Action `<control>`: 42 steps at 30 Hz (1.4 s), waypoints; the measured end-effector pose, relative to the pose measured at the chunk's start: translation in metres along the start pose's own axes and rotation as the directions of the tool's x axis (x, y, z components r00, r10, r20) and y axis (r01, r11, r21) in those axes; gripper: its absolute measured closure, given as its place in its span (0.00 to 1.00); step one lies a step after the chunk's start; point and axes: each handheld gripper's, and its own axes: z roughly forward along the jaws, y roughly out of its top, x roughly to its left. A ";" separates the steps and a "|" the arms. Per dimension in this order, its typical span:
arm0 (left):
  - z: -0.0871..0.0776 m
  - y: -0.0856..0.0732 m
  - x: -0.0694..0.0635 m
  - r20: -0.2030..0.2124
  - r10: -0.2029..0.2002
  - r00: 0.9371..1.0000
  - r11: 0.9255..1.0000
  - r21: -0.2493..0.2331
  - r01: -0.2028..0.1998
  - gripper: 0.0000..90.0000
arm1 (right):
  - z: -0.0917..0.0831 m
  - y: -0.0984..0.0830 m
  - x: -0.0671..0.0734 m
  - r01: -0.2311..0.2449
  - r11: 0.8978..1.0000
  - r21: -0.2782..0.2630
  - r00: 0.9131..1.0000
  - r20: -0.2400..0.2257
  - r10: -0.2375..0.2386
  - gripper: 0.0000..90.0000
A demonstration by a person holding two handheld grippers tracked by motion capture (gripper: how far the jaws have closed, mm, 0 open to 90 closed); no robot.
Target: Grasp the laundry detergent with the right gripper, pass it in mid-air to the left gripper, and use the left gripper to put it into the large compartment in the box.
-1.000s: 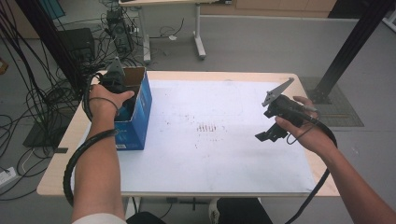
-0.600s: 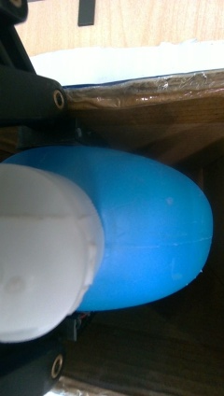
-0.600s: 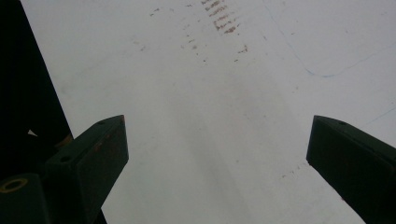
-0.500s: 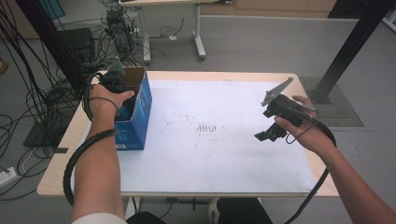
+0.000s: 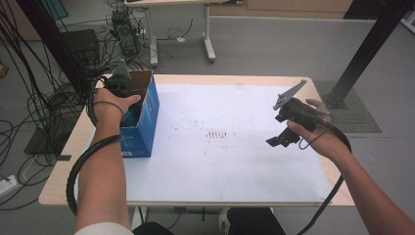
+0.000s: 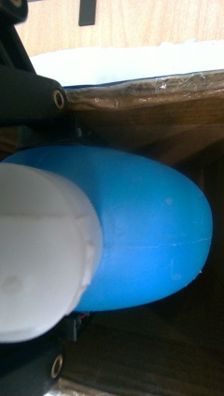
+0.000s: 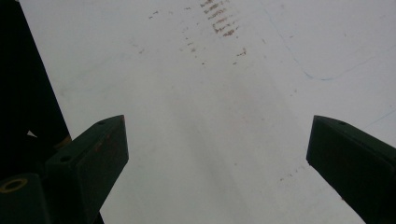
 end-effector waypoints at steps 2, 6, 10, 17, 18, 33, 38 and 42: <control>0.000 0.000 0.000 0.000 -0.001 1.000 1.000 0.000 0.001 0.41 | 0.000 0.000 0.000 0.000 1.000 0.000 1.000 0.000 0.000 0.06; 0.000 0.000 0.000 -0.001 0.001 1.000 1.000 0.001 -0.001 0.41 | -0.001 0.001 0.000 -0.001 1.000 -0.001 1.000 0.001 0.001 0.06; 0.000 0.000 0.000 -0.001 0.000 1.000 1.000 0.000 0.000 0.41 | -0.001 0.001 0.000 0.000 1.000 -0.001 1.000 -0.001 0.000 0.06; 0.000 0.000 0.000 -0.001 0.000 1.000 1.000 -0.001 0.000 0.41 | -0.001 0.003 0.000 0.003 1.000 0.000 1.000 -0.001 -0.003 0.06; 0.000 0.000 0.000 -0.006 0.004 1.000 1.000 0.002 -0.004 0.41 | -0.002 0.003 0.000 0.002 1.000 0.000 1.000 -0.001 -0.002 0.06; 0.000 0.001 -0.001 -0.009 0.005 1.000 1.000 0.008 -0.005 0.41 | -0.002 0.002 -0.001 0.000 1.000 -0.001 1.000 -0.001 0.000 0.06; 0.000 0.000 -0.001 -0.009 0.004 1.000 1.000 0.007 -0.004 0.41 | -0.001 0.002 -0.001 0.000 1.000 0.000 1.000 -0.003 0.000 0.06; 0.000 0.000 -0.002 -0.008 0.005 1.000 1.000 0.008 -0.005 0.41 | -0.001 0.001 -0.001 -0.001 1.000 0.002 1.000 -0.007 0.001 0.06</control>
